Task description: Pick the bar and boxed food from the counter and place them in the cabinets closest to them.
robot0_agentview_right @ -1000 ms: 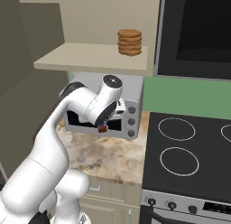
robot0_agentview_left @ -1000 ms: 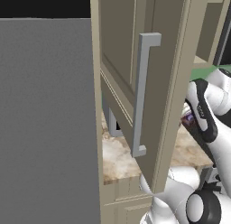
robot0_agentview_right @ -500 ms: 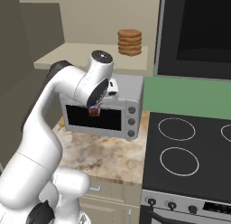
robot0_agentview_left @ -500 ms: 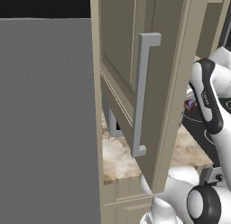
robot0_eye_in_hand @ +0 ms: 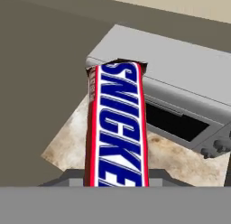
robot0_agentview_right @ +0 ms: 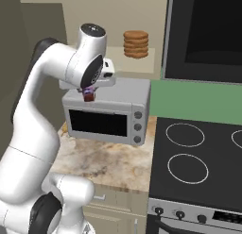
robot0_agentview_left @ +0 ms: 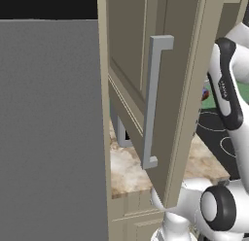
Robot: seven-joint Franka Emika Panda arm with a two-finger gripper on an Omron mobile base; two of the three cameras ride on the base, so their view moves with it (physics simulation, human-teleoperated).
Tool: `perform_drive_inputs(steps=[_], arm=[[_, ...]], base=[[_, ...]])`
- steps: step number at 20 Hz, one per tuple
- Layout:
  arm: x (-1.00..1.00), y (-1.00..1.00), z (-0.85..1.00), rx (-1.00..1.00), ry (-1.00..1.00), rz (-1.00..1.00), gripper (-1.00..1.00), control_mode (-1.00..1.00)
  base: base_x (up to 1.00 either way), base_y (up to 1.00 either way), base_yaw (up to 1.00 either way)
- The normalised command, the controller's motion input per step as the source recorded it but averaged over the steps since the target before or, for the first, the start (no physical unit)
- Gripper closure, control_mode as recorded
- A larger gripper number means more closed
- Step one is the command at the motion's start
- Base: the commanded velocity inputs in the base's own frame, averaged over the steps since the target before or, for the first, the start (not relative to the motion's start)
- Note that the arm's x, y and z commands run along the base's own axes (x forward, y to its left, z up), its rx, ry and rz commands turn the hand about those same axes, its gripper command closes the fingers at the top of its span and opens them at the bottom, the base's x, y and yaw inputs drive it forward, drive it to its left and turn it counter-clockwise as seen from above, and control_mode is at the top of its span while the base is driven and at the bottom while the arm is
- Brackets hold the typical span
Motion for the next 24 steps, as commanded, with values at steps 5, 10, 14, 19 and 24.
perform_drive_inputs(steps=[5,10,14,19,24], arm=[[-0.03,0.19,0.5,0.0,-0.08,0.0,1.0,-1.0],[-0.2,0.03,0.26,0.0,-0.2,0.0,1.0,-1.0],[0.0,0.0,0.02,0.0,-0.02,0.0,1.0,-1.0],[0.0,0.02,0.0,-0.01,-0.04,0.0,1.0,-1.0],[0.0,0.09,0.0,-0.03,-0.09,-0.02,1.0,-1.0]], base=[[0.0,0.0,0.0],[0.0,0.0,0.0],[0.0,0.0,0.0],[0.0,0.0,0.0],[0.0,0.0,0.0]])
